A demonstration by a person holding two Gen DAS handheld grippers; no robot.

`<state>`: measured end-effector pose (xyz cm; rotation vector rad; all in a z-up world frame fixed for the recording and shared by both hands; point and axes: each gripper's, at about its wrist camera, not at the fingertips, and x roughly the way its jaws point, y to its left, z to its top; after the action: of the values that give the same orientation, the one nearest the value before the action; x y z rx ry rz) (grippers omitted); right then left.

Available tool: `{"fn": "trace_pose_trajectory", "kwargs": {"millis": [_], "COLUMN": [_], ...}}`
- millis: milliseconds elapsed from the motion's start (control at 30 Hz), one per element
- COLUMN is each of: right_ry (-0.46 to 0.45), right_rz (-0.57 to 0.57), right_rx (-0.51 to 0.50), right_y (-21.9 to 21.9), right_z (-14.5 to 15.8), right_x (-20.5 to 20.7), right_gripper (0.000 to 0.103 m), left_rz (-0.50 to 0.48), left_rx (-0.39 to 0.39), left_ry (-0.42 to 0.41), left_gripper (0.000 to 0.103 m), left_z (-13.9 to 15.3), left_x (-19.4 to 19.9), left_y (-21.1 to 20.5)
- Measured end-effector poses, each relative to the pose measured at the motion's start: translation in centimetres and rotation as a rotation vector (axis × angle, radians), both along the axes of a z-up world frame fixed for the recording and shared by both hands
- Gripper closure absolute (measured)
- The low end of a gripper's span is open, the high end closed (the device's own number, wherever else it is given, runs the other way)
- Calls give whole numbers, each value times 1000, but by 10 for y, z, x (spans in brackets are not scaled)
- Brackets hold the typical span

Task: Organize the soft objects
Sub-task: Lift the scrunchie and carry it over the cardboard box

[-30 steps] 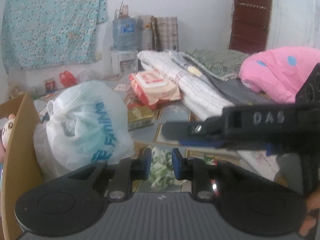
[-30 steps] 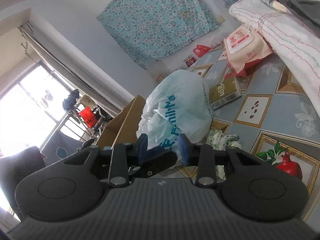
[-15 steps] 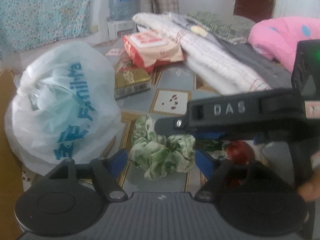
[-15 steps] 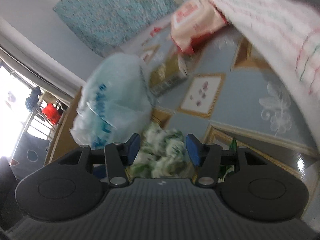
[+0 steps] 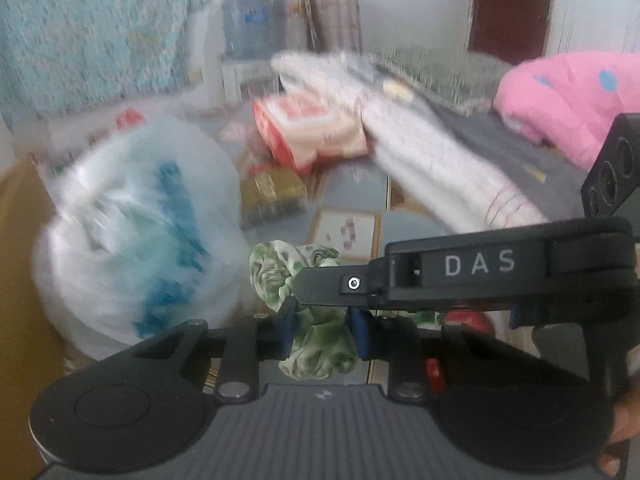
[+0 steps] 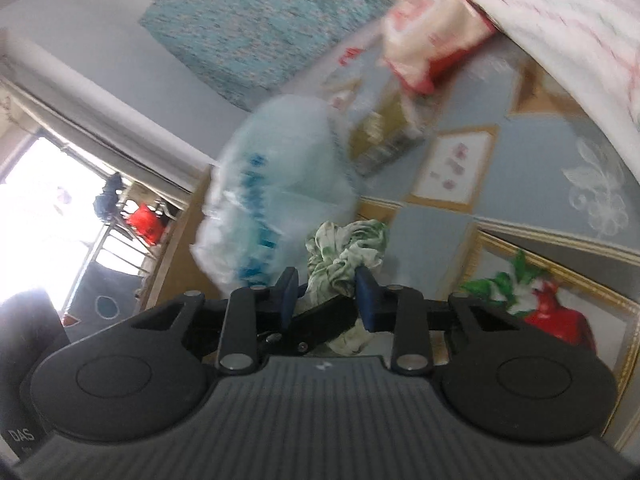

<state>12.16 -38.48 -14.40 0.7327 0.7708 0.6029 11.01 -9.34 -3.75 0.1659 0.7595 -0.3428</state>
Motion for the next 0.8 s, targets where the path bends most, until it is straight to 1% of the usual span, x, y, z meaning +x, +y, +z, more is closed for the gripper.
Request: {"fn": "trace_pose_trajectory", "kwargs": {"millis": [133,267,333,433,533,600,700,800], "right_ry": [-95,-189,-222,-241,-242,-224,-177,-136], "right_rz": [39,110,157,241,333,402,511,615], "right_rx": [27,49,58,69,53,42,8,-51], "right_y": [10,33,48,77,116,145,188,236], "right_z": [37,75,90,109,125,134,144,149], "right_x": [-14,-26,-26,-21,-15,-10,0,4], "right_gripper": [73,72,71,71,71,71,71,70], "left_rz": [15,56,87,150,202,234,286,337], "left_rx": [-20,-9,1,19,57,70,68,58], "left_ry": [-105,-204,-240,-273,-280,-265,-218,-146], "left_gripper": [74,73,73,73,73,73,73,73], "left_z": [38,70,81,94,102,107,111,109], "left_x": [-27,-53,-62,-73,-79,-82,-85,-86], "left_y": [19,42,56,83,109,130,164,197]}}
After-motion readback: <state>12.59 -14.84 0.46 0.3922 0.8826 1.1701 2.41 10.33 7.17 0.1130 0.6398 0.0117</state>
